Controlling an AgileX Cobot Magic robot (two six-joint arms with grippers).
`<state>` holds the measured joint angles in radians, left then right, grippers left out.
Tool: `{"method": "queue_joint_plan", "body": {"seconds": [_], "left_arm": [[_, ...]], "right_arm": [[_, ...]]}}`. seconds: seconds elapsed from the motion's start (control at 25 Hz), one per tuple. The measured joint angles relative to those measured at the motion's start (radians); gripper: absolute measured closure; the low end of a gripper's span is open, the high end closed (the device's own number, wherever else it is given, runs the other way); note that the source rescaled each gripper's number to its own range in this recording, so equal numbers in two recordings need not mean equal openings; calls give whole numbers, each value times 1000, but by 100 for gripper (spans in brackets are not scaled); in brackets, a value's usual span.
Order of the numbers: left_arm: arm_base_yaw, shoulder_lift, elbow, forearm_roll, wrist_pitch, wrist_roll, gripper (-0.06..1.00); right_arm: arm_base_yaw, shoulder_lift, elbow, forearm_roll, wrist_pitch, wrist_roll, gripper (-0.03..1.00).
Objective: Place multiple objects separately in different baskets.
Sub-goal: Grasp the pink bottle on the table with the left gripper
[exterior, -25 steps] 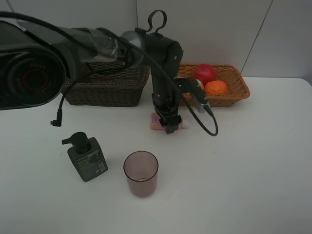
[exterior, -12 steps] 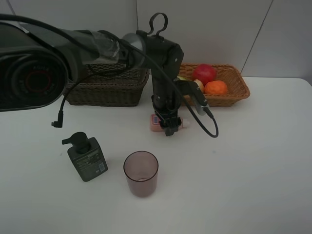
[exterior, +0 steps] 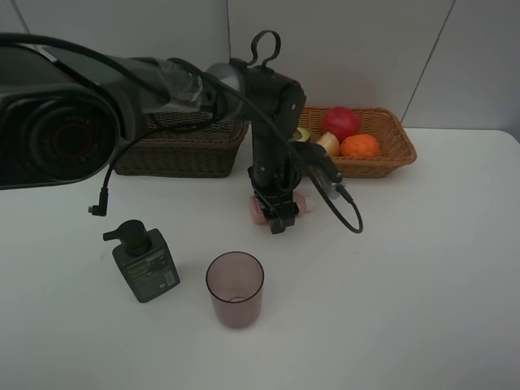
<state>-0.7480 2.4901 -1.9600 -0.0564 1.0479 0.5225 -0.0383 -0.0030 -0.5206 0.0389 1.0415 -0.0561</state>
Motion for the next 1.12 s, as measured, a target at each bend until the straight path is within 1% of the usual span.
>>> {"method": "queue_joint_plan", "body": {"seconds": [0.12,0.2,0.28,0.32,1.12], "left_arm": [[0,1,0,0,1,-16,3],[0,1,0,-3,1,-21,10],[0,1,0,-4,1,-26,20],[0,1,0,-4,1,-29,22],[0,1,0,-3,1,-44,22]], "right_arm": [[0,0,0,0,0,0,4],[0,0,0,0,0,0,4],[0,0,0,0,0,0,4],[0,0,0,0,0,0,4],[0,0,0,0,0,0,4]]}}
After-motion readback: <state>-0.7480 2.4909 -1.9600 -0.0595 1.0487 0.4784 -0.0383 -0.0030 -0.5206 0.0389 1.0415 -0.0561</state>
